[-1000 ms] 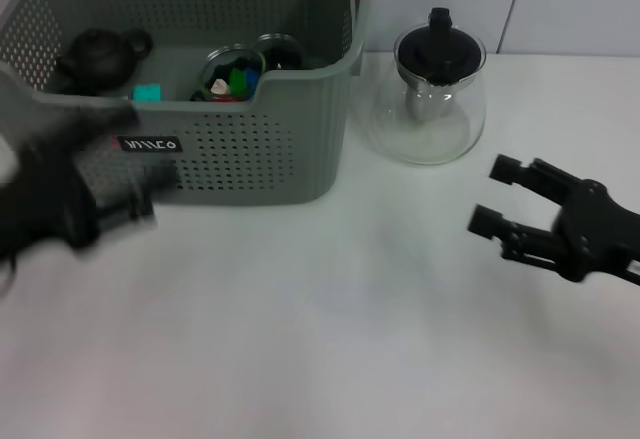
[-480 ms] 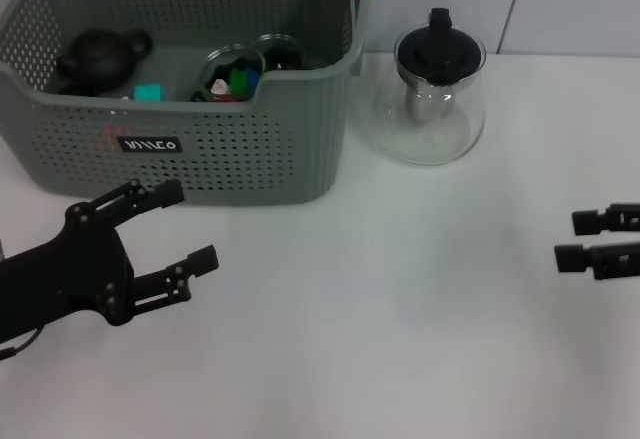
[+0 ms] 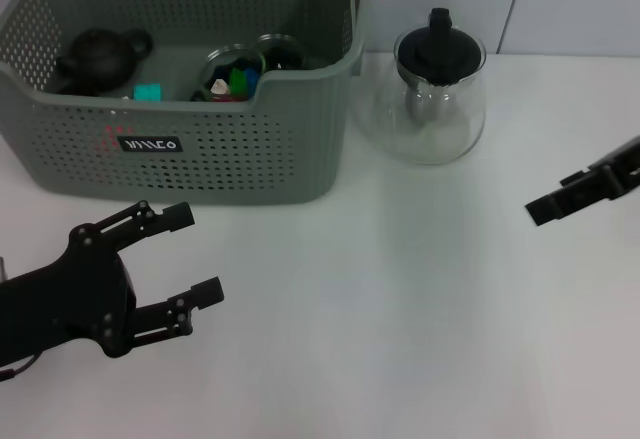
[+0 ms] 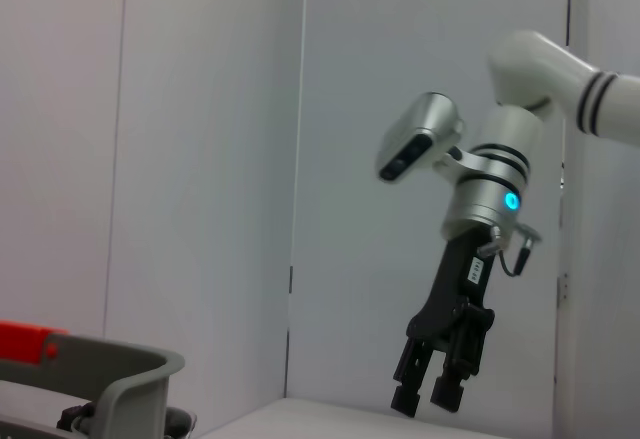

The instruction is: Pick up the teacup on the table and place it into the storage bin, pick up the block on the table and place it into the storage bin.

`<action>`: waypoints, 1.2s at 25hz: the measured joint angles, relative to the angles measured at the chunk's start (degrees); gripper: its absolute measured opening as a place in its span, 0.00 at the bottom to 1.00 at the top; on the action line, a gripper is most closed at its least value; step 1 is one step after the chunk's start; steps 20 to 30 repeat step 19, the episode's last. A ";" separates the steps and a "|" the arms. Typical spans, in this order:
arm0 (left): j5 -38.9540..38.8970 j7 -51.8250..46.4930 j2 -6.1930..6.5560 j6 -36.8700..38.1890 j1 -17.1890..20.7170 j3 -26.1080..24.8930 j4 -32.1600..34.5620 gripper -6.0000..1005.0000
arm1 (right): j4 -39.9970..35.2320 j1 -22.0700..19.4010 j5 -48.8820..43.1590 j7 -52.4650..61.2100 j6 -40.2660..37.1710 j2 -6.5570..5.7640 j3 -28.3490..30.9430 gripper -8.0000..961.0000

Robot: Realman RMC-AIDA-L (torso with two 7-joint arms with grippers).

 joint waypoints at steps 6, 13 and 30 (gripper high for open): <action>-0.01 0.04 -0.11 0.08 -0.16 -0.02 -0.29 0.82 | -0.48 4.15 -5.27 4.41 0.82 2.11 -10.30 0.82; -0.02 0.06 -0.16 0.10 -0.21 -0.23 -0.35 0.82 | -0.36 0.64 5.42 -0.92 5.82 2.29 -10.31 0.82; 0.42 0.02 0.06 -0.01 -0.06 -0.35 0.03 0.82 | 14.97 -15.68 37.34 -34.51 17.07 2.36 -11.82 0.82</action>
